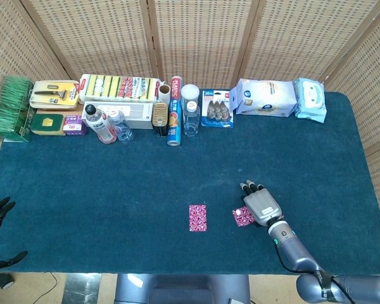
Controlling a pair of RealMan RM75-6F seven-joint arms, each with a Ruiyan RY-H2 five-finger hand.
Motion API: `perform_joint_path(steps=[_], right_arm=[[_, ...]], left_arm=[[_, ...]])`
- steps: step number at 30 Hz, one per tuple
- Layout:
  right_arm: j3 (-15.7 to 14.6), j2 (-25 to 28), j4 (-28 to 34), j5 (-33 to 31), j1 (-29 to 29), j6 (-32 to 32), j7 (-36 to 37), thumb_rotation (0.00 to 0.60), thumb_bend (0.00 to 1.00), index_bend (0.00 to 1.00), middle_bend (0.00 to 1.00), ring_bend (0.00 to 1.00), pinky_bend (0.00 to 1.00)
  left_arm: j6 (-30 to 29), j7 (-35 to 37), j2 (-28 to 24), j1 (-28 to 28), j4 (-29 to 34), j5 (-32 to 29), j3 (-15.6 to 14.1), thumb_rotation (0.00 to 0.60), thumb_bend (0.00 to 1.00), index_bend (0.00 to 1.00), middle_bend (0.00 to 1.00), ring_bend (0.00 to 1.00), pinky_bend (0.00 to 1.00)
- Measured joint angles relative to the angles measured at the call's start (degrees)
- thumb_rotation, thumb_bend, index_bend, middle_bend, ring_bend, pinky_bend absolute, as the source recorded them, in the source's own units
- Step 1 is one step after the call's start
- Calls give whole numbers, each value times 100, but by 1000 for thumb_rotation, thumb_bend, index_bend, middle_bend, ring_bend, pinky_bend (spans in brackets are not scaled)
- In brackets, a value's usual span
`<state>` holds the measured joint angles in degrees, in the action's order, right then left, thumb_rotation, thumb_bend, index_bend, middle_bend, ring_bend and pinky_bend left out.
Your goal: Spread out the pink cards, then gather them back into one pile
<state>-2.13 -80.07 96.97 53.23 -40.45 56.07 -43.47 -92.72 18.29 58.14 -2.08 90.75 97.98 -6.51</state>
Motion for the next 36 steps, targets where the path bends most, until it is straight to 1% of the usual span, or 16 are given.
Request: perform_joint_path(steps=[7,19,36], right_arm=[[-21,5,14,-65,-19,-16,-11,600,271,349,78,57,228],[-62,122,198,-57,-31,43,-30,600,271,348,76,55,227],[-74,49,308,-115,-76,118,-138,600,270,325,73,54,227]], left_arm=[[0,11,-3,3,0,-1,1,600,73,0,0,0,0],[-8,7,-2,-2,-4,12,-5,600,72,0,0,0,0],[-29,43,-4,-9,-15,13,-4,600,73,0,0,0,0]])
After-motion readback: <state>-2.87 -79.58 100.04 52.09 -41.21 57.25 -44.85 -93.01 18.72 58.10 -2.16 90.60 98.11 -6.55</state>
